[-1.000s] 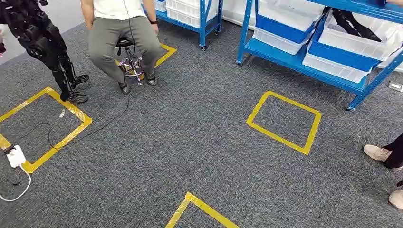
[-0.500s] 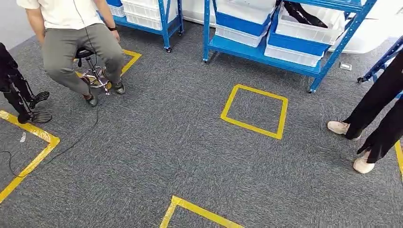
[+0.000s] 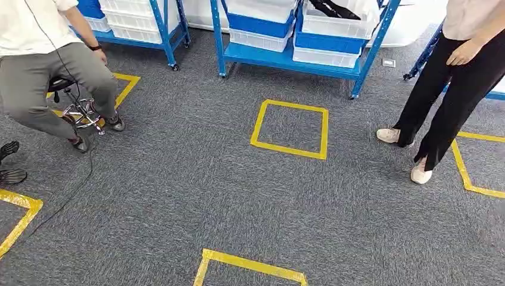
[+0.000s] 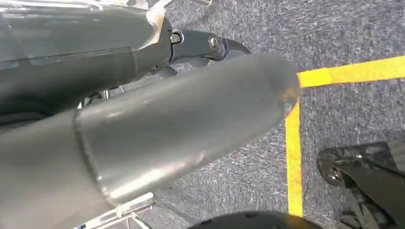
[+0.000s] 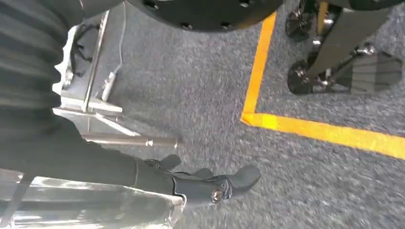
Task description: Take the parts from the cabinet and place them on the table.
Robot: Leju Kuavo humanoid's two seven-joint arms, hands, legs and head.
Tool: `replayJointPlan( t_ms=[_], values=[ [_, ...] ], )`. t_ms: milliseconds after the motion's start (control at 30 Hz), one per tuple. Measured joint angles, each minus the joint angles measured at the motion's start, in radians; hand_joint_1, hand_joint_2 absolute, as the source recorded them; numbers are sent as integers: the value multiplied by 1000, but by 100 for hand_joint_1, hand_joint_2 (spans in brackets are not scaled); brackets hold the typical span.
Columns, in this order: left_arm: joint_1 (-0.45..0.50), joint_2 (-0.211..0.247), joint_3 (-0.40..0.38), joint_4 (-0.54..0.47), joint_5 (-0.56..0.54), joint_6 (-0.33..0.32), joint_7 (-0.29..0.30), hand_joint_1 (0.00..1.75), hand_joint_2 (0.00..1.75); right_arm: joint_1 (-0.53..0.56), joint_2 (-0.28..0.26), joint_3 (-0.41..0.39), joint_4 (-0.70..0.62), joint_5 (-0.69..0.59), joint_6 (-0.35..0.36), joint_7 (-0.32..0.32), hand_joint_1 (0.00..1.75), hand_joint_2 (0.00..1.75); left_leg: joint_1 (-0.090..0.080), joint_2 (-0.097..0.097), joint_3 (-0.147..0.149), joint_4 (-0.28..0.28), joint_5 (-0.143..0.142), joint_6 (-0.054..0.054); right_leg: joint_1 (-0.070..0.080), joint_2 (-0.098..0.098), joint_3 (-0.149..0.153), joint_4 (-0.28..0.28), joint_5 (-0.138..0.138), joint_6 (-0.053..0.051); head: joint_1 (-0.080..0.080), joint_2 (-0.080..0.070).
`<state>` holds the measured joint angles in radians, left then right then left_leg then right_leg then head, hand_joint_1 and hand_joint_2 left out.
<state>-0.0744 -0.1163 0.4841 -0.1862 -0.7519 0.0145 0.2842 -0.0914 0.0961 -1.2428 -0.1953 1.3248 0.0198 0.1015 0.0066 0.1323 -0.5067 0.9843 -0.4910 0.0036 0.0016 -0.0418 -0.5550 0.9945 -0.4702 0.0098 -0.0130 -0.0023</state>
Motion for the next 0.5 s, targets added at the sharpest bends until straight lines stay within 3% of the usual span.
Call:
replayJointPlan(
  t_ms=[33,67,100,133,167,200,233,267,333,367,400,433,467,500],
  values=[
    [0,0,0,0,0,0,0,0,0,0,0,0,0,5,-2,-5,0,175,3,3,0,5,-7,-8,-21,13,17,-5,7,-12,0,0],
    [0,2,0,0,0,0,0,0,0,1,2,2,0,7,-5,-7,0,175,8,-54,-5,34,-31,-16,-21,23,13,-5,8,-14,-5,0],
    [2,2,0,0,0,1,0,0,0,0,2,3,0,11,-6,-7,0,175,11,-91,-29,88,-68,-17,-22,25,13,-4,11,-25,-9,0],
    [3,2,0,0,0,1,0,0,0,0,3,5,0,14,-5,-8,0,175,11,-119,-70,178,-114,-19,-21,34,12,-4,13,-30,-10,0],
    [5,2,0,0,0,1,0,0,0,0,3,7,0,16,-1,-11,0,175,11,-130,-112,261,-145,-22,-18,43,12,-4,13,-30,-9,0],
    [6,2,1,0,0,1,0,0,0,0,3,8,0,16,0,-11,0,175,13,-134,-142,311,-152,-24,-16,50,13,-4,13,-30,-10,0],
    [8,3,2,0,0,2,0,0,0,1,3,11,0,16,0,-11,0,175,14,-135,-152,314,-132,-25,-15,58,16,-4,12,-31,-9,0],
    [9,4,3,0,0,2,0,0,0,1,3,12,0,16,0,-11,0,175,15,-134,-143,276,-95,-25,-14,64,17,-3,11,-32,-10,0],
    [8,5,6,0,-1,3,0,0,0,0,3,14,0,19,2,-11,0,175,16,-137,-79,109,1,-17,-14,74,22,-3,10,-31,-10,0],
    [8,6,6,0,-2,4,0,0,0,0,3,16,0,19,5,-11,0,175,16,-143,-51,40,27,-10,-14,77,20,-3,10,-31,-10,0],
    [7,6,6,0,-4,6,-1,0,0,-1,3,19,0,19,9,-12,0,175,11,-146,-45,14,26,-6,1,80,16,4,5,-23,-9,0],
    [6,6,6,0,-5,7,-2,0,0,-1,3,21,0,19,11,-12,0,175,10,-142,-48,14,29,-3,-3,81,14,1,6,-20,-7,0],
    [5,4,6,0,-8,7,-4,0,0,1,2,21,0,19,13,-12,0,175,12,-141,-48,11,32,-9,9,80,1,3,-3,-28,-9,0],
    [5,4,6,0,-12,8,-7,0,0,1,2,21,0,19,15,-12,0,175,8,-141,-47,11,32,-8,5,80,0,3,0,-28,-8,0]
  ],
)
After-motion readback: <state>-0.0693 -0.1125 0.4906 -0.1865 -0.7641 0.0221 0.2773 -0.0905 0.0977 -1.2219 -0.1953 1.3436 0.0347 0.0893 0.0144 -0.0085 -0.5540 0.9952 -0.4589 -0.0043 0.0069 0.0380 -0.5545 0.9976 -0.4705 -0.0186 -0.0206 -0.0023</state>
